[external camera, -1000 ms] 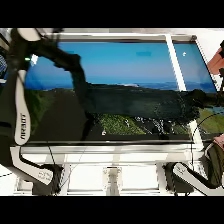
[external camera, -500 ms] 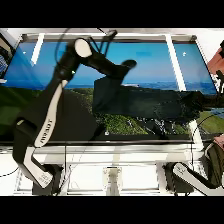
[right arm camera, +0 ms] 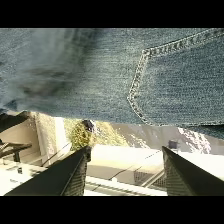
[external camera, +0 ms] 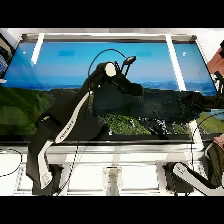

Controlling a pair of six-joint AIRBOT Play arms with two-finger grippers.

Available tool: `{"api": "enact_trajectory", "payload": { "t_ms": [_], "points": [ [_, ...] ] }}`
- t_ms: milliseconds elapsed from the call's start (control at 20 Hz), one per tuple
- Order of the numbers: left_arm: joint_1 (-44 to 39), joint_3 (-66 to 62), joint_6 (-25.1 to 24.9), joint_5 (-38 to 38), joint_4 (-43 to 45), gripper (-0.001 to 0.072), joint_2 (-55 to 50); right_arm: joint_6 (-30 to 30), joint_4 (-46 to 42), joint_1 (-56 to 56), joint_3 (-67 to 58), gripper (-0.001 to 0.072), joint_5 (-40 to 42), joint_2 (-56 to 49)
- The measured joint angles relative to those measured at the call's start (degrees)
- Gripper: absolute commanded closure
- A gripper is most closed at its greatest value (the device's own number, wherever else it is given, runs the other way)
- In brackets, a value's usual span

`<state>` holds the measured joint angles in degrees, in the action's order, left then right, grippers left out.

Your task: Fold the clothes and pants, and hang the long-sleeved shirts on hangers.

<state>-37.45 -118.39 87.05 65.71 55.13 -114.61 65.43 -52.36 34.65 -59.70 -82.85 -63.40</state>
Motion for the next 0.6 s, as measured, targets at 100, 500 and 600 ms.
{"api": "enact_trajectory", "payload": {
  "t_ms": [100, 500, 600],
  "points": [
    [-0.3, 0.0, 0.0, -0.1, -1.3, 0.0212, -0.7, 0.0, 0.0, 0.0, 0.0, 0.0216, 0.0, 0.0],
    [10.4, 2.1, -0.5, 9.0, 3.1, 0.0211, 1.7, 0.0, -0.3, 0.0, 0.0, 0.0217, 0.3, 0.0],
    [15.1, 5.7, 0.0, 10.8, 3.8, 0.0212, 2.9, 0.0, -0.3, 0.0, 0.0, 0.0217, 0.5, 0.0]
  ]
}}
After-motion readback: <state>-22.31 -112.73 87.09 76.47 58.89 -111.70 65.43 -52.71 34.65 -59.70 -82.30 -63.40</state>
